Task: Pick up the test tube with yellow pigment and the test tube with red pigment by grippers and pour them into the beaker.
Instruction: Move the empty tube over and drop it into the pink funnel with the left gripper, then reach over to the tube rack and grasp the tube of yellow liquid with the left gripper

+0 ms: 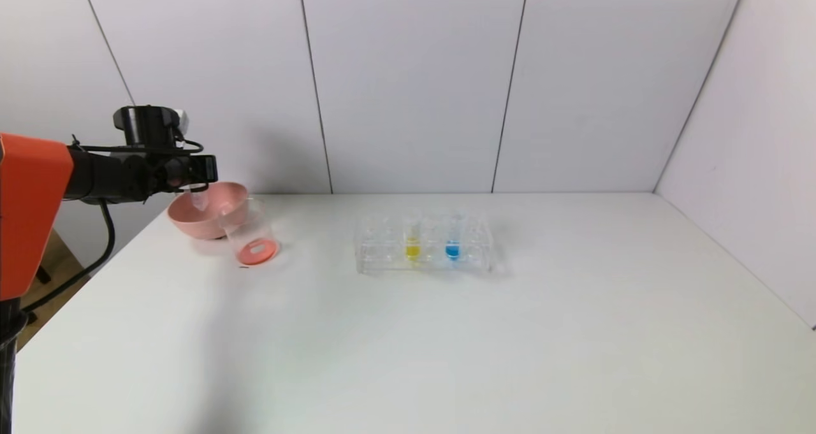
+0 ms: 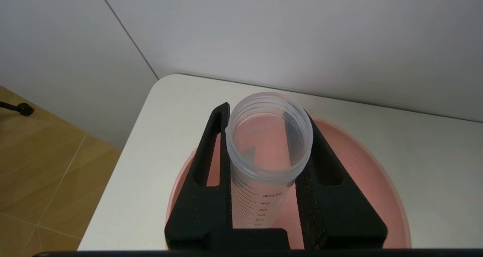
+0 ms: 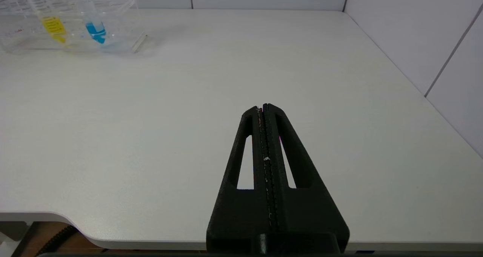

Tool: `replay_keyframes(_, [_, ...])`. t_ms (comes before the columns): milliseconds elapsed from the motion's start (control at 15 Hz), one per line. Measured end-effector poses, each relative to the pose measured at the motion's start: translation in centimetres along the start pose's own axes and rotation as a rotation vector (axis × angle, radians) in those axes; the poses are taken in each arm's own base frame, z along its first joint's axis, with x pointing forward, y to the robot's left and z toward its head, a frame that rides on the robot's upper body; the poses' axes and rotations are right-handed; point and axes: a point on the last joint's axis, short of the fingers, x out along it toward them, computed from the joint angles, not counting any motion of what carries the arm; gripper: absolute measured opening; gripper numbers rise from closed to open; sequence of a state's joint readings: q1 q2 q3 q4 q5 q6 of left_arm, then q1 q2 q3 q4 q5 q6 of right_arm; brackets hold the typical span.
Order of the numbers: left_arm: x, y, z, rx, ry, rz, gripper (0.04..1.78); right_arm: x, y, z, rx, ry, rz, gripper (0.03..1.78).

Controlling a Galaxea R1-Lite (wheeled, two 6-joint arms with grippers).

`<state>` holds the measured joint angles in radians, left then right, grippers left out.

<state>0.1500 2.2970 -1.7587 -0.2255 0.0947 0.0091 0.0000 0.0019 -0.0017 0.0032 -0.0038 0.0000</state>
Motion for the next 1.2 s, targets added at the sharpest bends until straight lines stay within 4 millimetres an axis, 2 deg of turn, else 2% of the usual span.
replay_keyframes(400, [-0.05,0.07,0.02,-0.004,0.002,-0.001,0.49,0.0,0.0,0.0,0.0,0.0,0.0,0.11])
replay_keyframes(600, [-0.09,0.07,-0.02,-0.004,0.005,-0.002,0.58,0.0,0.0,0.0,0.0,0.0,0.0,0.11])
replay_keyframes(733, [-0.12,0.12,0.09,-0.005,0.001,-0.002,0.78,0.0,0.0,0.0,0.0,0.0,0.0,0.11])
replay_keyframes(1067, [-0.25,0.18,0.28,-0.008,-0.004,-0.002,1.53,0.0,0.0,0.0,0.0,0.0,0.0,0.11])
replay_keyframes(1200, [-0.49,0.17,0.49,-0.015,-0.009,-0.009,1.7,0.0,0.0,0.0,0.0,0.0,-0.001,0.11])
